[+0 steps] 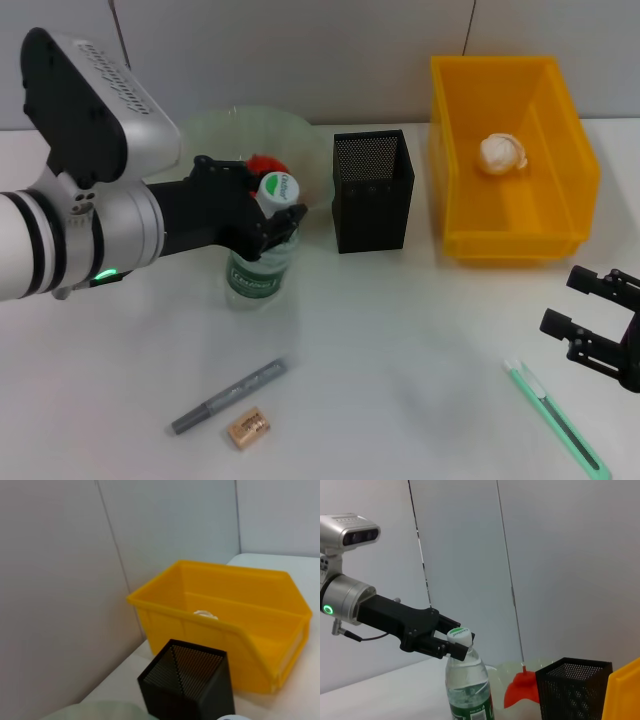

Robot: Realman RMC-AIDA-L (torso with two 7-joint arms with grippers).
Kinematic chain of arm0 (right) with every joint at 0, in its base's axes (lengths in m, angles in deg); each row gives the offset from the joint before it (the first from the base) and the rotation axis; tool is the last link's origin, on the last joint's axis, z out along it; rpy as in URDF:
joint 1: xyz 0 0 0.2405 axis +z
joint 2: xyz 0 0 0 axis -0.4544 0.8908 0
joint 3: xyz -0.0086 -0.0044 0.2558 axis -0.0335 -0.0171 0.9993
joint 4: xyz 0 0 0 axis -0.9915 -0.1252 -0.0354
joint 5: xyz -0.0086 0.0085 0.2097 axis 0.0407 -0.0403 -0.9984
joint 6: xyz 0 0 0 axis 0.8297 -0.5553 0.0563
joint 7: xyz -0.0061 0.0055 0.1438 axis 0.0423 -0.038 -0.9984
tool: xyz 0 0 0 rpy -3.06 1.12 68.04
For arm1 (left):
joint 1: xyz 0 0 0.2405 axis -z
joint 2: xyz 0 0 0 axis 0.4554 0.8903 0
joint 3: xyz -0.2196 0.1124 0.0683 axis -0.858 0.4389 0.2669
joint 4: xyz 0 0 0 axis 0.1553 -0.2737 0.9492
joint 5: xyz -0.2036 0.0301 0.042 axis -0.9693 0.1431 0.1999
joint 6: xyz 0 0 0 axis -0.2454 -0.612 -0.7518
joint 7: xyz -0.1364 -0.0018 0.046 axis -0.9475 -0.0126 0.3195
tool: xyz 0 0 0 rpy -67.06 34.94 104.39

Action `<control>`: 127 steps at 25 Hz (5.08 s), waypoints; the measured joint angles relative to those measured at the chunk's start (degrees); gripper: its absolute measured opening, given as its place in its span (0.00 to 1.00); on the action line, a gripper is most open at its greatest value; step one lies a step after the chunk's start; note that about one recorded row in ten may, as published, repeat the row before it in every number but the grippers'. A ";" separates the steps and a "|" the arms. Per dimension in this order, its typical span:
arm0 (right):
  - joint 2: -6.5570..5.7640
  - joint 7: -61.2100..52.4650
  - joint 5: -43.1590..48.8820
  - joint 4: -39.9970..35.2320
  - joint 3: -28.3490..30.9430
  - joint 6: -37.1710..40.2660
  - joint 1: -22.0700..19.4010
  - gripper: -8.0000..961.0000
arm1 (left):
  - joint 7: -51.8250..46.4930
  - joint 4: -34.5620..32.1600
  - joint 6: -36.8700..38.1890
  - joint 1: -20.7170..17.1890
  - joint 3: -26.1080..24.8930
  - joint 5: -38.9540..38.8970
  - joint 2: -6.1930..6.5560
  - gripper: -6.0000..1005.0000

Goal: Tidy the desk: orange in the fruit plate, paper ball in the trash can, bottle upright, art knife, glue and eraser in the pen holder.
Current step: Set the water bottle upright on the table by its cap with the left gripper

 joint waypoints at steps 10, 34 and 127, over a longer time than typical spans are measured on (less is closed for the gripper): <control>0.40 0.00 0.13 0.00 0.00 -0.34 0.53 0.72 | -0.26 -0.09 -0.19 -0.55 -1.80 -0.04 0.00 0.45; 0.61 -0.02 0.35 0.00 0.00 -0.62 1.39 0.72 | -0.48 -2.09 2.84 -3.59 -5.34 -5.03 0.16 0.45; 0.75 0.45 0.35 -0.18 -0.38 -0.57 1.47 0.72 | 4.67 3.00 7.85 -2.59 -16.54 -19.88 0.30 0.81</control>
